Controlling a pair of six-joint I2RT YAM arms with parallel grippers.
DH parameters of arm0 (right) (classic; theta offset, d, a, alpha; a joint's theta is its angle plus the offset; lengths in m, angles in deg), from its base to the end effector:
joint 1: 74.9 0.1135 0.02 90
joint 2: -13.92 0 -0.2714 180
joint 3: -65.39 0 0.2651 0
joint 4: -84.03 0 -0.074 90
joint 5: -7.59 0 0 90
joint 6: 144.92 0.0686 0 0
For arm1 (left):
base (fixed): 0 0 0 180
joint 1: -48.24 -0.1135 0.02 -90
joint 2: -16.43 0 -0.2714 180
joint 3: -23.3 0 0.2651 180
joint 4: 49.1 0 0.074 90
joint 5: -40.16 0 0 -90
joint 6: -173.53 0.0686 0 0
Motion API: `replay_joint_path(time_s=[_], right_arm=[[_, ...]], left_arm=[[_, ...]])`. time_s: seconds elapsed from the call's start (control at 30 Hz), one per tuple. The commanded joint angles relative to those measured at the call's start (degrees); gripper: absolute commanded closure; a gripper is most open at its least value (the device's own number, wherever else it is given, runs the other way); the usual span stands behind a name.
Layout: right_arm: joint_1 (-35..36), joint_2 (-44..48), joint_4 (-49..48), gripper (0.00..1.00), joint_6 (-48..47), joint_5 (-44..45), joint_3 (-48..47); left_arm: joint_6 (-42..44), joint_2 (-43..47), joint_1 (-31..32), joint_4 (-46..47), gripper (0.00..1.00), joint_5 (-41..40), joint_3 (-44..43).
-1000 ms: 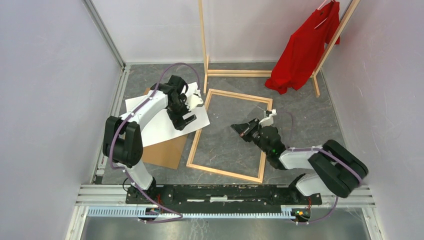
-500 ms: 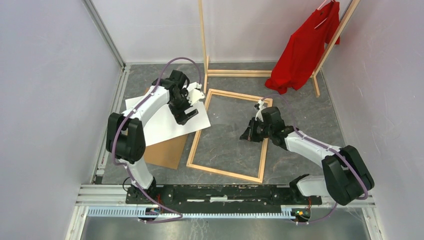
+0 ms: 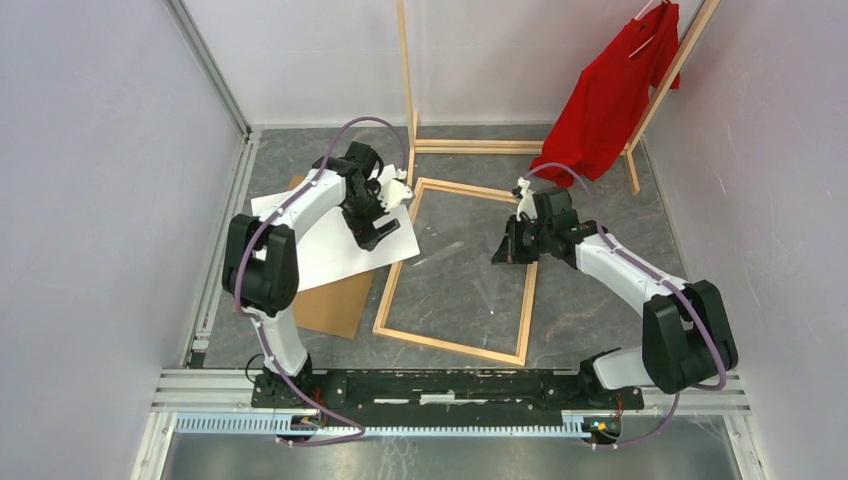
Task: Put the photo into the frame
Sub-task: Adjust the photo frame item on the photo frame.
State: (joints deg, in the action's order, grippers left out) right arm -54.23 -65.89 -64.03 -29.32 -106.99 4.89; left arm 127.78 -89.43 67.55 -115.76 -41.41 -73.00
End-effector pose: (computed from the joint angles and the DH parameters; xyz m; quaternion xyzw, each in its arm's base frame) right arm 0.2777 0.1353 0.1866 -0.0309 0.9239 0.3120 0.2192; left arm 0.3641 -0.1383 0.1928 0.5289 0.8370 -0.0454 0.1326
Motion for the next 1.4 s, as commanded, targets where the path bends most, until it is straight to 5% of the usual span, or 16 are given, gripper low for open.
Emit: replay_joint_path(time_s=[0.0,1.37], right_arm=[[-3.3,-0.2,3.1,1.00,-3.7,0.5,-2.2],[-8.1,-8.6,15.2,1.00,-13.0,7.6,-13.8]], left_arm=[[-0.2,-1.9,0.4,1.9,0.00,1.5,-1.4],[-1.3,-2.6,1.1,5.6,0.00,0.4,-1.7]])
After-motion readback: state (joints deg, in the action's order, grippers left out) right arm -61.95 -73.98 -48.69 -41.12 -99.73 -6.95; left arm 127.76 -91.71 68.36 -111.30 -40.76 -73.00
